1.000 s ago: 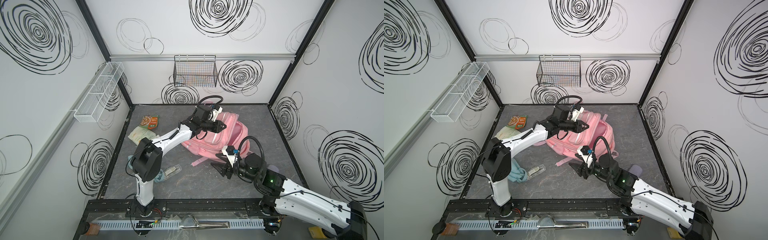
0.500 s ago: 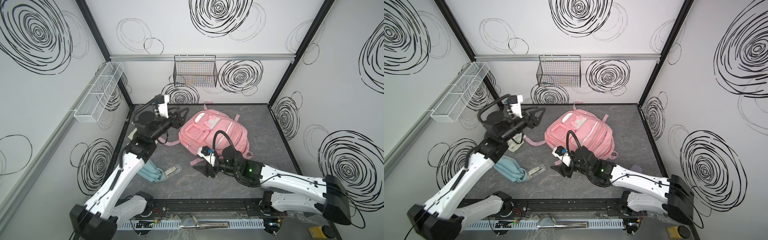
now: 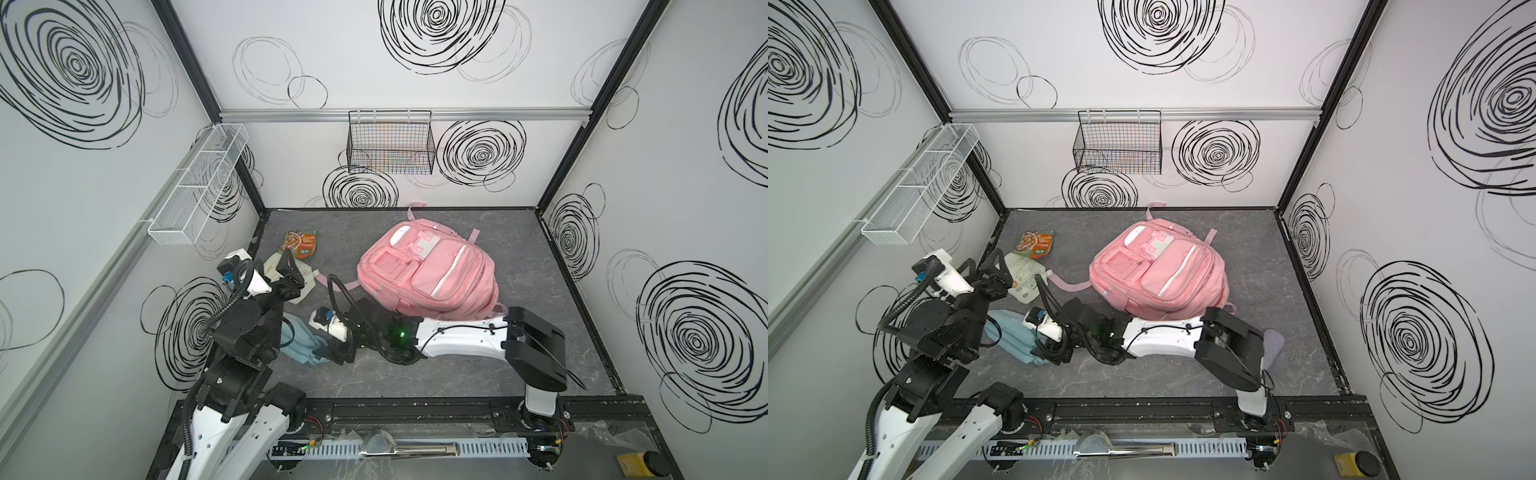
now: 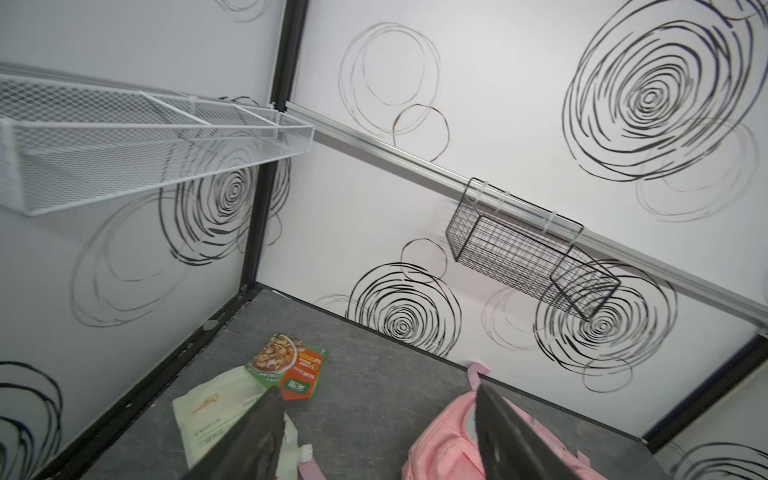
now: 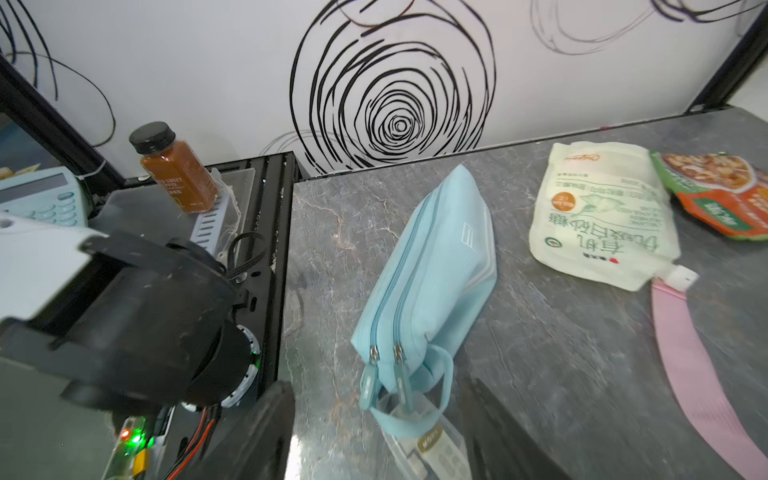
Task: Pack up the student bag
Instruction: 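Grasp the light-blue pencil case with the right gripper and lift it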
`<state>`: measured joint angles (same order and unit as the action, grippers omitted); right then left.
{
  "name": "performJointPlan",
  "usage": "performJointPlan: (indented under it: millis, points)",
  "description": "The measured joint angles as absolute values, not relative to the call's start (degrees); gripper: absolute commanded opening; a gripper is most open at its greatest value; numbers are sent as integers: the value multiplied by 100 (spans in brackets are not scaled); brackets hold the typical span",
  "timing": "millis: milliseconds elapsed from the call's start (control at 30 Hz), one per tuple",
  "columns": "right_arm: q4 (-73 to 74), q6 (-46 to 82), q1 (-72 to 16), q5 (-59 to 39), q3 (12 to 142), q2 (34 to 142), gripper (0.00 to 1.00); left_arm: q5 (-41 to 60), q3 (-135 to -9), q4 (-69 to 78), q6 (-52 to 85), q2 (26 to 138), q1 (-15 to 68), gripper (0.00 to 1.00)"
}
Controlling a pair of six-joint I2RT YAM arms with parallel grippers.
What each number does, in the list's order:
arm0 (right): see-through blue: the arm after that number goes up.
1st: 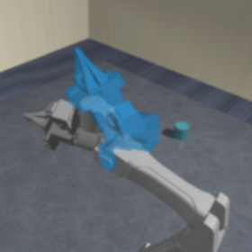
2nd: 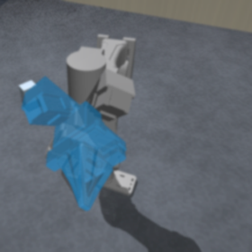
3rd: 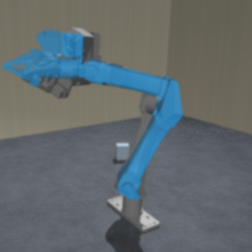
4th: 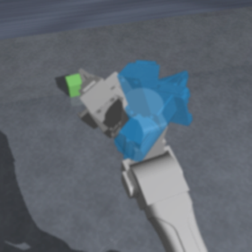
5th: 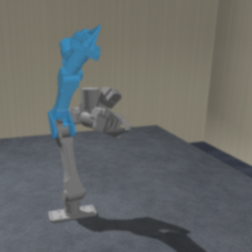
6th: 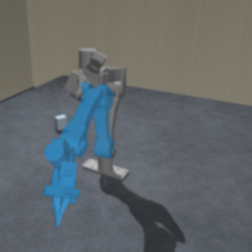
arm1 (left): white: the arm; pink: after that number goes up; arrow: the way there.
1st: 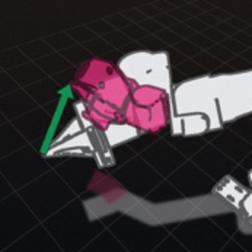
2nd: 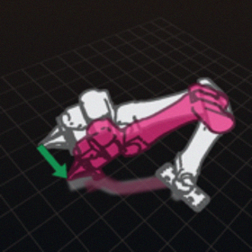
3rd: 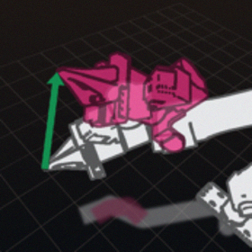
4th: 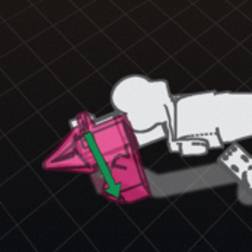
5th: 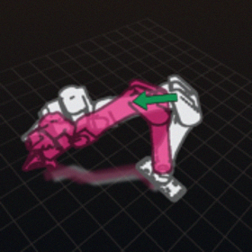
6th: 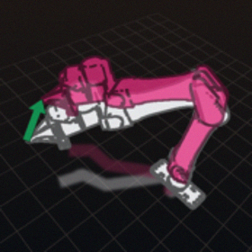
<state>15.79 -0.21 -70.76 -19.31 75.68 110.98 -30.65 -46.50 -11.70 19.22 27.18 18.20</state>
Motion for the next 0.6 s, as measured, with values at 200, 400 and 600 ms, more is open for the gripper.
performJointPlan:
  millis: [200,400,600]
  points:
    - [1356,-27,-7157,-1918,8866,12285,77,-3621,-4650,-1299,1691,2504,1820,75]
    - [978,-5,-7279,-1870,9710,13054,77,-3756,-4650,-1365,1507,2440,1820,74]
    - [484,-1,-7312,-1555,10624,13721,73,-3754,-4613,-1367,1435,2305,1820,74]
